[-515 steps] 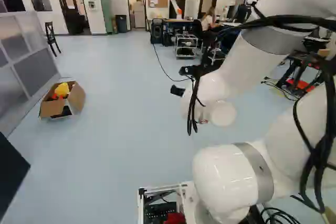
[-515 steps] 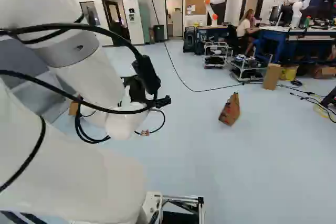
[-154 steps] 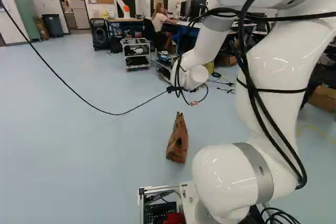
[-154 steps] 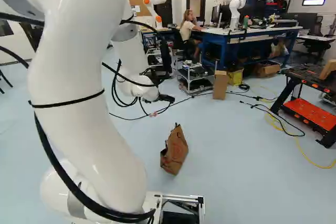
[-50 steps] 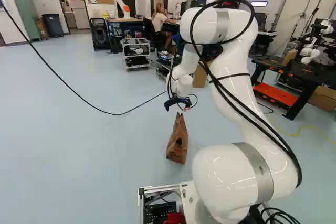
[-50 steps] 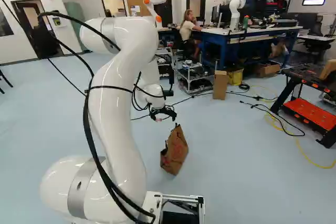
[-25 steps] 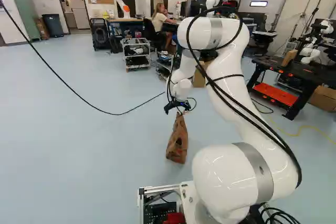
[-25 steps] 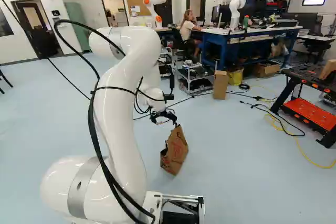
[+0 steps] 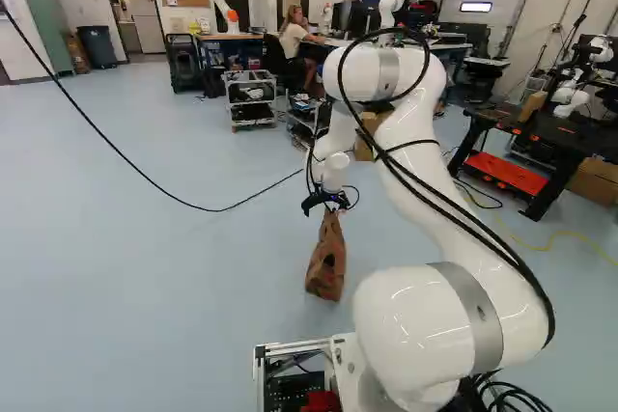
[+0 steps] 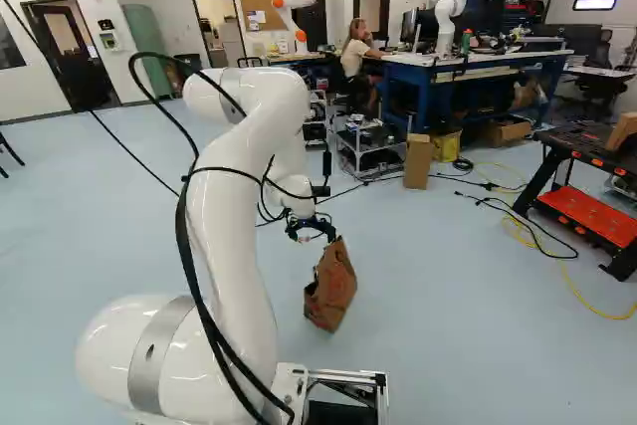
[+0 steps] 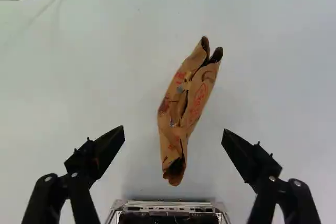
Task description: Pick up the grocery bag from the ground
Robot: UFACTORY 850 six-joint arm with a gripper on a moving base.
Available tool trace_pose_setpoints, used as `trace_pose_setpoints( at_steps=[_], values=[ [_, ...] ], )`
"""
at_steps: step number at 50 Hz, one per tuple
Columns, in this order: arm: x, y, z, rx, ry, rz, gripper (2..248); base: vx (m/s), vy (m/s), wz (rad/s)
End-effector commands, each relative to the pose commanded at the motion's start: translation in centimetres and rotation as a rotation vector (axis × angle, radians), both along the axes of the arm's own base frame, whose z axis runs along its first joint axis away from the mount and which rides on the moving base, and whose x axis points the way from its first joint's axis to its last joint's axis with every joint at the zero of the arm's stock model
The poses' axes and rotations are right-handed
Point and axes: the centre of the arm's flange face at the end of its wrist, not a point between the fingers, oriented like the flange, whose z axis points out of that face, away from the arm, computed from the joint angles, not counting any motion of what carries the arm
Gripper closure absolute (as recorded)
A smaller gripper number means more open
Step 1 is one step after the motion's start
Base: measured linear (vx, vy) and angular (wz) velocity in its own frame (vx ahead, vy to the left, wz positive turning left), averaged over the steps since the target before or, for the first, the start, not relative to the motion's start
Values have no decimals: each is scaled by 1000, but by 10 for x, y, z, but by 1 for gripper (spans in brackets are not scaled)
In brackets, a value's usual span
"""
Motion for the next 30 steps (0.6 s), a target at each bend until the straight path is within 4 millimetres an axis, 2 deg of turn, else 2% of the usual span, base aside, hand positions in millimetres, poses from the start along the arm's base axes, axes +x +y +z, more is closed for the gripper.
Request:
trace_pose_setpoints(
  at_steps=[30],
  values=[
    [6, 0, -44, 75, 32, -275, 3, 0, 0, 0]
  ],
)
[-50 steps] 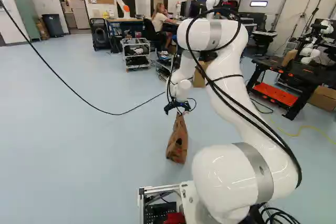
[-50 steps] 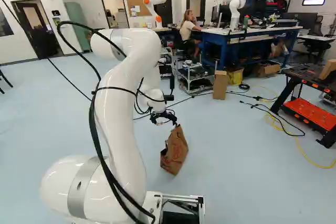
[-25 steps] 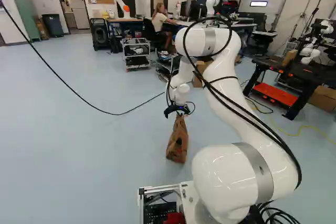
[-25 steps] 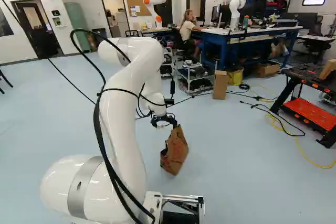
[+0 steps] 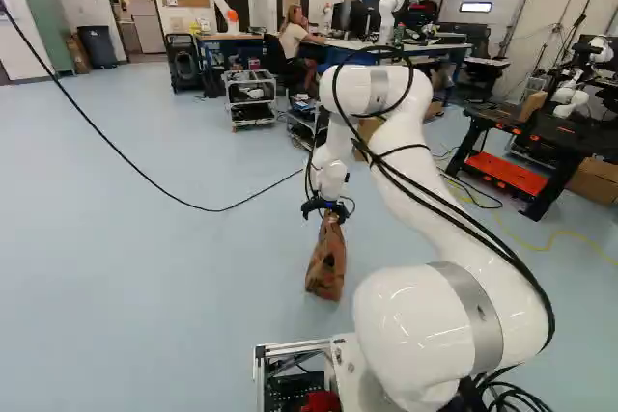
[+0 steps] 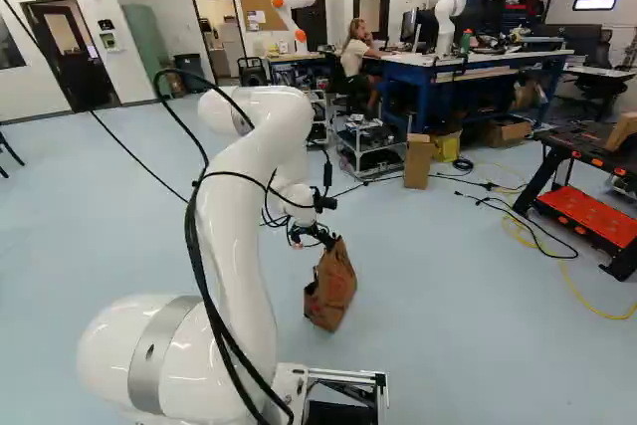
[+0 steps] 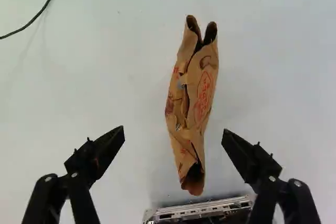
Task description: Pick up the grocery bag from the ground
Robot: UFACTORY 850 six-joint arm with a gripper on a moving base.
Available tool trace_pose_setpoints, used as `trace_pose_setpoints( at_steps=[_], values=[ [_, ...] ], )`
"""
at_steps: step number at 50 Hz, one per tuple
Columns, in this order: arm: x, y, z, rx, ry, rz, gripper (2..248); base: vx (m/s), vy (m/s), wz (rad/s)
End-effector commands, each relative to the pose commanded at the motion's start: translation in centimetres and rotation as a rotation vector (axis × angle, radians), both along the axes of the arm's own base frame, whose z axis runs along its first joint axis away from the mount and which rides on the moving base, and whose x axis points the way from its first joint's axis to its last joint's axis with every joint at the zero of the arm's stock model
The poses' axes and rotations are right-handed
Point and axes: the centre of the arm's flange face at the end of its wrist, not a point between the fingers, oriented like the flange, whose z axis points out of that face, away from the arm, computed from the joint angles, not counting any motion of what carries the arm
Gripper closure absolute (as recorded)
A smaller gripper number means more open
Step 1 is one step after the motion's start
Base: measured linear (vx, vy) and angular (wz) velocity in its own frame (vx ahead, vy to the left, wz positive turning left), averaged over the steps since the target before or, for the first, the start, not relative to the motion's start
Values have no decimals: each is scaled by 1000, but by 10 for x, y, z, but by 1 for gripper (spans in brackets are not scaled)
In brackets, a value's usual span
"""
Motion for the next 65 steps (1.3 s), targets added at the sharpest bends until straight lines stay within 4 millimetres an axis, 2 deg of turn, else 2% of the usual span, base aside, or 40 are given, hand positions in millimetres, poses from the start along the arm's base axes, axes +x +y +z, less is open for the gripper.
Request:
trace_pose_setpoints(
  at_steps=[39, 65],
  values=[
    [7, 0, -58, 2, 33, -8, 3, 0, 0, 0],
    [20, -2, -98, 2, 31, -11, 3, 0, 0, 0]
  ],
)
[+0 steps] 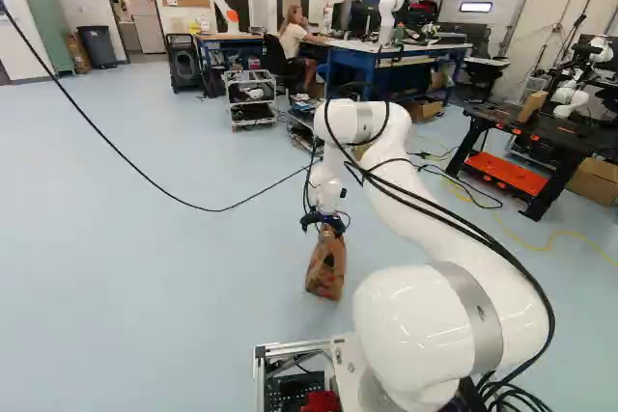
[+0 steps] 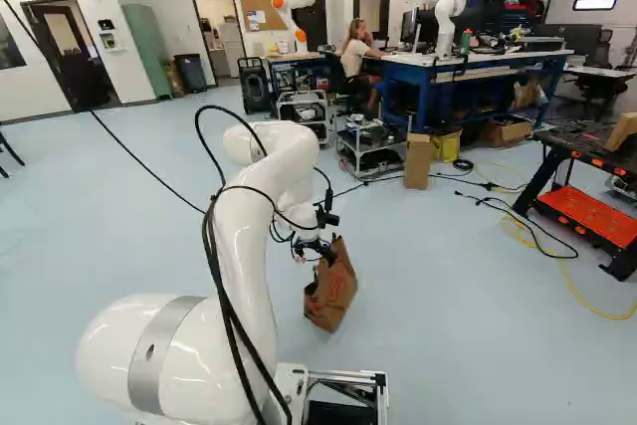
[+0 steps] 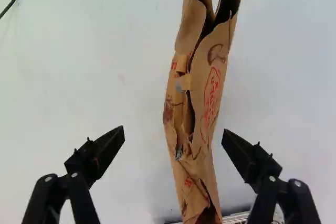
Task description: Pick up the grocery bag from the ground
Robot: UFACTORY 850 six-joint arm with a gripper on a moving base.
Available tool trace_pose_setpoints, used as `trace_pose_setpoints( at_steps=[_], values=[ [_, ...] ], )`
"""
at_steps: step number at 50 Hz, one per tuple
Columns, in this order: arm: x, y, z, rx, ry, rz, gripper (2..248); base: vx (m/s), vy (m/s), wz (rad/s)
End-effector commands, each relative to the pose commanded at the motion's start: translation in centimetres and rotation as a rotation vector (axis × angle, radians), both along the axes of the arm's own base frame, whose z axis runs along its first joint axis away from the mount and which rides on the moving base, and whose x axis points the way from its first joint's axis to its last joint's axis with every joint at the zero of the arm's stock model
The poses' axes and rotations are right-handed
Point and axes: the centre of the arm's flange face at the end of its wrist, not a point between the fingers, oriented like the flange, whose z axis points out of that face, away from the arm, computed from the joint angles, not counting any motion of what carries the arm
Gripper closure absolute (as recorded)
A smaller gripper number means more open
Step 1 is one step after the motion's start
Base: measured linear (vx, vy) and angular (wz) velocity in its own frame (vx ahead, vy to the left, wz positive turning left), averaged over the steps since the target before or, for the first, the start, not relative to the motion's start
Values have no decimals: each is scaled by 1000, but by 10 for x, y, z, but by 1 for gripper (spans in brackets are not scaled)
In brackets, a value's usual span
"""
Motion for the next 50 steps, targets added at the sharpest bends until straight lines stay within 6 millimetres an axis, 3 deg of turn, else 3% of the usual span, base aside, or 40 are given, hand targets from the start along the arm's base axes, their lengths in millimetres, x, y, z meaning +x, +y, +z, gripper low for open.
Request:
trace_pose_setpoints(
  at_steps=[50],
  values=[
    [41, -14, -78, -1, -62, -21, 3, 0, 0, 0]
  ],
)
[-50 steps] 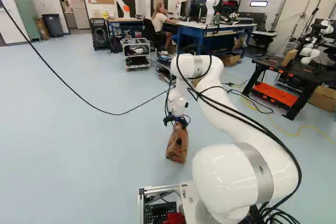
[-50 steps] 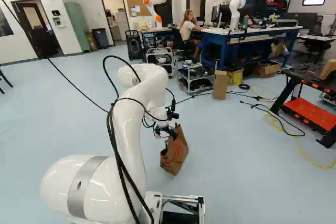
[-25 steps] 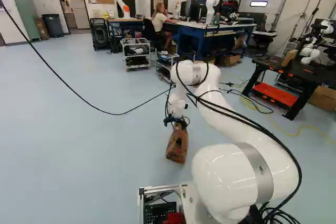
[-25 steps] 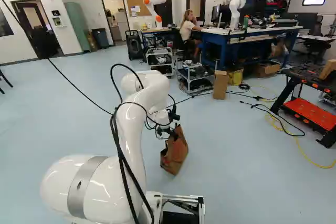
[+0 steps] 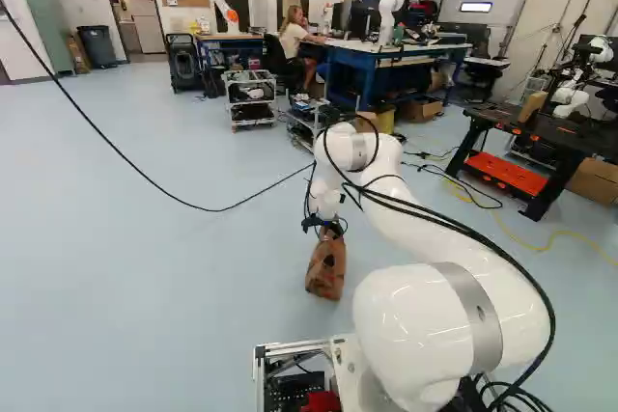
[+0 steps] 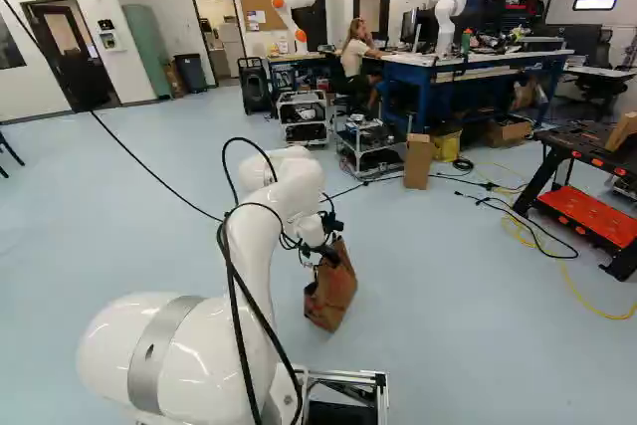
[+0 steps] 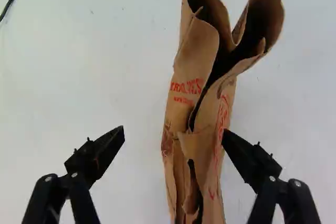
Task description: Pick up the grocery bag from the ground
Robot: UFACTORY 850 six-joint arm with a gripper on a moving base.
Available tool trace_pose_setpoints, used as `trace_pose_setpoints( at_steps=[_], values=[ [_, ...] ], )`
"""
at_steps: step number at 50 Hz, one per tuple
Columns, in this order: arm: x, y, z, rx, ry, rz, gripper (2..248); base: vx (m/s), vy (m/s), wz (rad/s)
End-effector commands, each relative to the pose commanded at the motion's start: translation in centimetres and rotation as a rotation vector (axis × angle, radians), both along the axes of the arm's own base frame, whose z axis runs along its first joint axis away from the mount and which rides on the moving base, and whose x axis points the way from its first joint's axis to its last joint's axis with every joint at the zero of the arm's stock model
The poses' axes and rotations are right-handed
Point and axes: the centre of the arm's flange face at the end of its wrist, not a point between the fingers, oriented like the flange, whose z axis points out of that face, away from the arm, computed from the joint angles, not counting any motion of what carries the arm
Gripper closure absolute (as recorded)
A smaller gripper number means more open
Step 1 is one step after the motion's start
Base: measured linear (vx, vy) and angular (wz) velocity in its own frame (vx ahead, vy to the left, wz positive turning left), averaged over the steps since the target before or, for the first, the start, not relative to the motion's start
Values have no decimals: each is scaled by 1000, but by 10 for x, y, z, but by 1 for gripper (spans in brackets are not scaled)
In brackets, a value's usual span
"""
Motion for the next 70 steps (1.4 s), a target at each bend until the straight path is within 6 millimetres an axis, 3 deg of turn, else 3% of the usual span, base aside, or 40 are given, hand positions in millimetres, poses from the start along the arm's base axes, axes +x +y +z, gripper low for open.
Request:
trace_pose_setpoints(
  at_steps=[24, 25, 29, 30, 34, 35, 39, 40, 44, 45, 50, 51, 55, 56, 70],
  values=[
    [1, 0, -36, 0, -5, -1, 3, 0, 0, 0],
    [1, 0, -37, 0, -6, -1, 20, 0, 0, 0],
    [1, 0, -38, 0, -6, -1, 20, 0, 0, 0],
    [1, 0, -39, 0, -6, -1, 57, 0, 0, 0],
    [1, 0, -39, 0, -6, -1, 57, 0, 0, 0],
    [1, 0, -39, 0, -6, -1, 95, 0, 0, 0],
    [1, 0, -39, 0, -6, -1, 95, 0, 0, 0],
    [1, 0, -39, 0, -6, -1, 133, 0, 0, 0],
    [1, 0, -39, 0, -6, -1, 133, 0, 0, 0],
    [1, 0, -39, 0, -6, -1, 171, 0, 0, 0],
    [1, 0, -39, 0, -6, -1, 171, 0, 0, 0],
    [1, 0, -39, 0, -6, -1, 207, 0, 0, 0],
    [1, 0, -39, 0, -6, -1, 207, 0, 0, 0],
    [1, 0, -38, 0, -6, -1, 220, 0, 0, 0],
    [2, -1, -19, 0, -5, -1, 220, 0, 0, 0]
  ],
)
